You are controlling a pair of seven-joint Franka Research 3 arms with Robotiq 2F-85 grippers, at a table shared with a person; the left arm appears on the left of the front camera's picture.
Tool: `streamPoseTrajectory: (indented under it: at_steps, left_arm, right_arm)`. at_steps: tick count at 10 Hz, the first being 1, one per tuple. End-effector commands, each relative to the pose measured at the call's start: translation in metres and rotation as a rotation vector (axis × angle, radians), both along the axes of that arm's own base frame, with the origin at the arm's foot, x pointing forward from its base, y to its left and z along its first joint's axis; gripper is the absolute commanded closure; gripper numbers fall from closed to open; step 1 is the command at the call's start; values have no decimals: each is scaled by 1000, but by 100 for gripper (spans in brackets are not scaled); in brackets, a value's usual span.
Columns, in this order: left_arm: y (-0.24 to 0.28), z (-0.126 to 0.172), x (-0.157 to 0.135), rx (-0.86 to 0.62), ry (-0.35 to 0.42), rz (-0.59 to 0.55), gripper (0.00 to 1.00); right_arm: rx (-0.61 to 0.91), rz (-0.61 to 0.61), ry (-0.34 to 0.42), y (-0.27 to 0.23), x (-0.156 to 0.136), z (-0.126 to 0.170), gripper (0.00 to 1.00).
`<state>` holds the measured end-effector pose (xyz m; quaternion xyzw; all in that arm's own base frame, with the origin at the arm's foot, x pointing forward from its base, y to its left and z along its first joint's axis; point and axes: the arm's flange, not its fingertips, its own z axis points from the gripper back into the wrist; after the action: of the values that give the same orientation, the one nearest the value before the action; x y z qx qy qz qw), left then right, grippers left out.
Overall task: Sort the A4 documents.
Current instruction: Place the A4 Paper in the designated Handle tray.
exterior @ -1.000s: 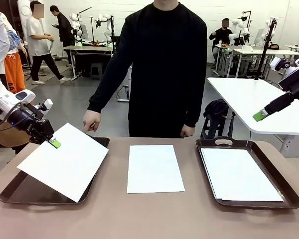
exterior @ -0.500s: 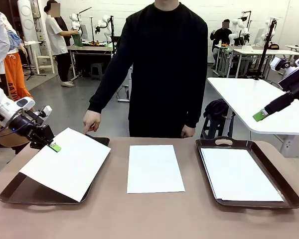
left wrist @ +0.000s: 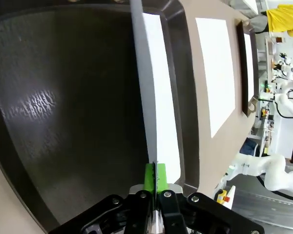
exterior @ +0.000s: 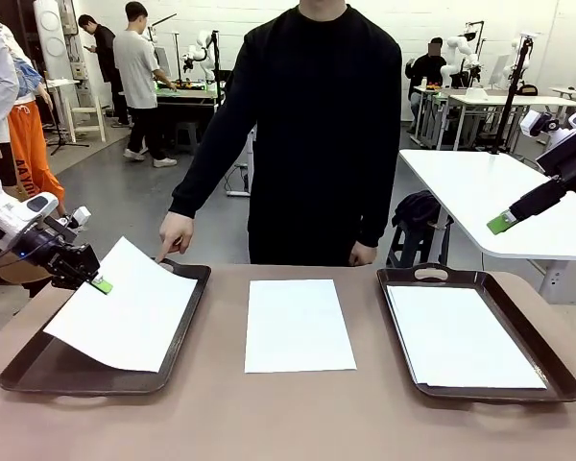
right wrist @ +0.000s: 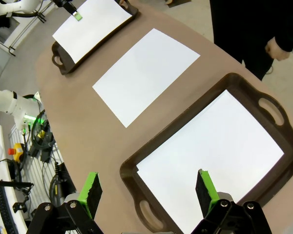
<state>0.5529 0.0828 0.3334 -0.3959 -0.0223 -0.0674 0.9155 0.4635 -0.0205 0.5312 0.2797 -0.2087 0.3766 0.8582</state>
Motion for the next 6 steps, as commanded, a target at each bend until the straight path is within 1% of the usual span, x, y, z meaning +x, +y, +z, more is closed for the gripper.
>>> streamPoseTrajectory:
  at_steps: [1,3,5,6]
  left_arm:
    - [-6,-9,0,11,-15,25,99]
    - [-6,-12,-4,36,1,30,99]
    - [-4,-14,-3,114,-6,40,99]
    - [-5,-15,-2,128,-11,46,99]
  right_arm:
    - [1,-3,-3,1,0,0,0]
    - [1,-3,-3,1,0,0,0]
    - [1,-3,-3,1,0,0,0]
    - [1,-3,-3,1,0,0,0]
